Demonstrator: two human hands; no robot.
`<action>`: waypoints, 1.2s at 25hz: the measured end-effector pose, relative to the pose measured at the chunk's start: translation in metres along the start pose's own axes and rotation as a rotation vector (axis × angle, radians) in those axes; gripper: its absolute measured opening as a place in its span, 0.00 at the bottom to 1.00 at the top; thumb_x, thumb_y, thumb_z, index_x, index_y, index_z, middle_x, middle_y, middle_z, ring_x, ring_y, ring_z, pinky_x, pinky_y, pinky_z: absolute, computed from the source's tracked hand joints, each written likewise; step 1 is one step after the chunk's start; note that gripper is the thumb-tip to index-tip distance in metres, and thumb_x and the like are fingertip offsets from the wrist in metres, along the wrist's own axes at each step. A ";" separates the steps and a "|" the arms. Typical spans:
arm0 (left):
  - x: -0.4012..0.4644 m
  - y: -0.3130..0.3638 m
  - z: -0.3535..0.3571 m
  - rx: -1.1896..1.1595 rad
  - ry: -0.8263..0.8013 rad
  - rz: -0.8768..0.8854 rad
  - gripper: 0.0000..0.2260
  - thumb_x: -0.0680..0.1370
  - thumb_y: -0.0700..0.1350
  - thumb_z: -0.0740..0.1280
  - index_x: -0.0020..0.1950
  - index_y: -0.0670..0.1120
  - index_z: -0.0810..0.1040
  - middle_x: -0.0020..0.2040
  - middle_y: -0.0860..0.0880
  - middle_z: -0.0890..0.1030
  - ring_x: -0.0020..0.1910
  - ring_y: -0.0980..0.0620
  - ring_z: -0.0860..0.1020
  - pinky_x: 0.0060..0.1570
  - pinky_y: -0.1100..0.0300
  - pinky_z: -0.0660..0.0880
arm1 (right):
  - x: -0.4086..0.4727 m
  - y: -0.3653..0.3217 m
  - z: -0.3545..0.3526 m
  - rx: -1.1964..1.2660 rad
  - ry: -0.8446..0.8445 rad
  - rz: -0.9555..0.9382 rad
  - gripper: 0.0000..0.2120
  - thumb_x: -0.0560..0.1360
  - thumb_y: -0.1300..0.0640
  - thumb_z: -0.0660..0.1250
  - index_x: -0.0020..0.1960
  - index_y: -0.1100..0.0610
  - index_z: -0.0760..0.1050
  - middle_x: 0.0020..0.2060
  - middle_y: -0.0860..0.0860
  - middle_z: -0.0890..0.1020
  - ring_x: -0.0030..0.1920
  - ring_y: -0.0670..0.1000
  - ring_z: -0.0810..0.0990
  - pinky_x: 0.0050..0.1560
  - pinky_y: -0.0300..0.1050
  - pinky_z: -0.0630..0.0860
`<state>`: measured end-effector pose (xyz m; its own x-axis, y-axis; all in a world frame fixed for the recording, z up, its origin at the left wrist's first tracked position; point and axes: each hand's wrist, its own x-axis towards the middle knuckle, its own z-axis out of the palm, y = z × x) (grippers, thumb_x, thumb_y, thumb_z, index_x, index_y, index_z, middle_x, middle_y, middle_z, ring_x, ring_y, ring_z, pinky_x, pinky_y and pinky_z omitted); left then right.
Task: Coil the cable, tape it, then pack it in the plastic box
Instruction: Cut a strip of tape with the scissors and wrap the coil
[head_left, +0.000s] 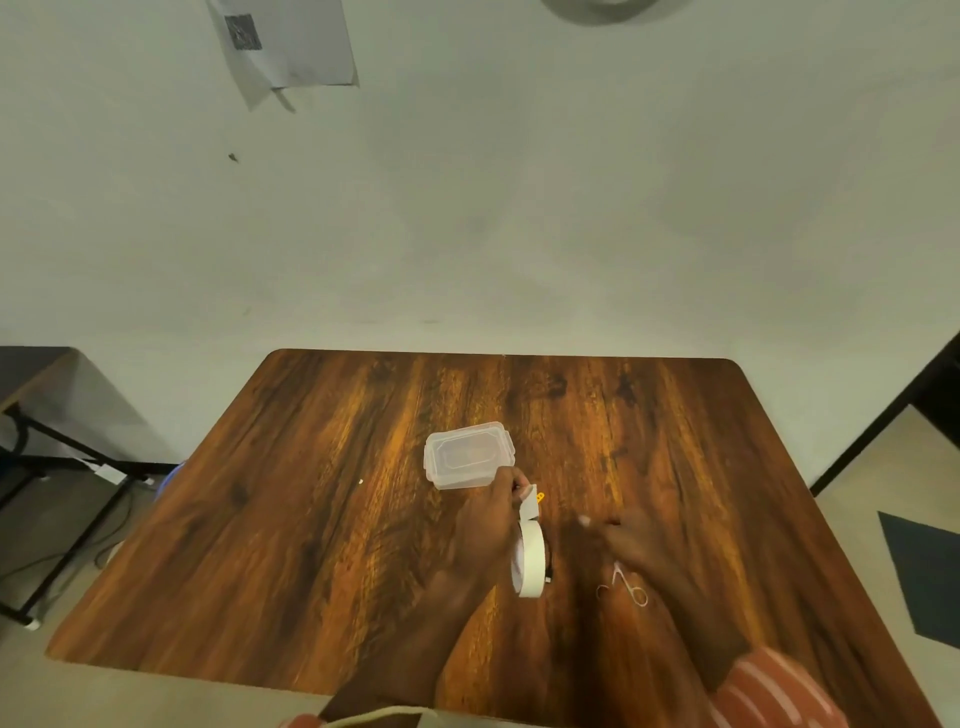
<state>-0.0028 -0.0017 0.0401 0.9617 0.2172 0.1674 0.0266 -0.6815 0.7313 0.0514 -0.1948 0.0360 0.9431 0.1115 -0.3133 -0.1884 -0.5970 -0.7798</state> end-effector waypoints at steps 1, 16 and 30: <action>0.003 0.001 -0.001 -0.041 -0.005 0.015 0.03 0.82 0.47 0.61 0.48 0.52 0.71 0.42 0.58 0.78 0.44 0.61 0.77 0.37 0.71 0.72 | -0.008 -0.006 0.004 0.134 -0.048 0.018 0.18 0.67 0.38 0.73 0.43 0.53 0.84 0.39 0.51 0.86 0.32 0.44 0.78 0.37 0.42 0.77; 0.037 0.030 -0.016 -0.394 0.275 -0.155 0.09 0.78 0.40 0.68 0.42 0.53 0.76 0.40 0.59 0.80 0.43 0.60 0.79 0.40 0.66 0.75 | 0.017 0.051 0.034 -0.284 0.223 0.005 0.11 0.73 0.53 0.71 0.52 0.58 0.80 0.46 0.52 0.84 0.46 0.51 0.83 0.43 0.40 0.75; 0.046 -0.024 -0.009 -0.655 0.067 -0.369 0.02 0.75 0.40 0.72 0.42 0.45 0.83 0.42 0.46 0.84 0.43 0.50 0.82 0.44 0.62 0.77 | 0.024 -0.013 0.058 0.672 -0.079 -0.081 0.09 0.75 0.54 0.72 0.51 0.59 0.84 0.38 0.50 0.86 0.39 0.47 0.84 0.41 0.40 0.79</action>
<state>0.0385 0.0308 0.0364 0.9024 0.4074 -0.1403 0.1563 -0.0062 0.9877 0.0611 -0.1384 0.0073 0.9432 0.2080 -0.2589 -0.2719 0.0361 -0.9617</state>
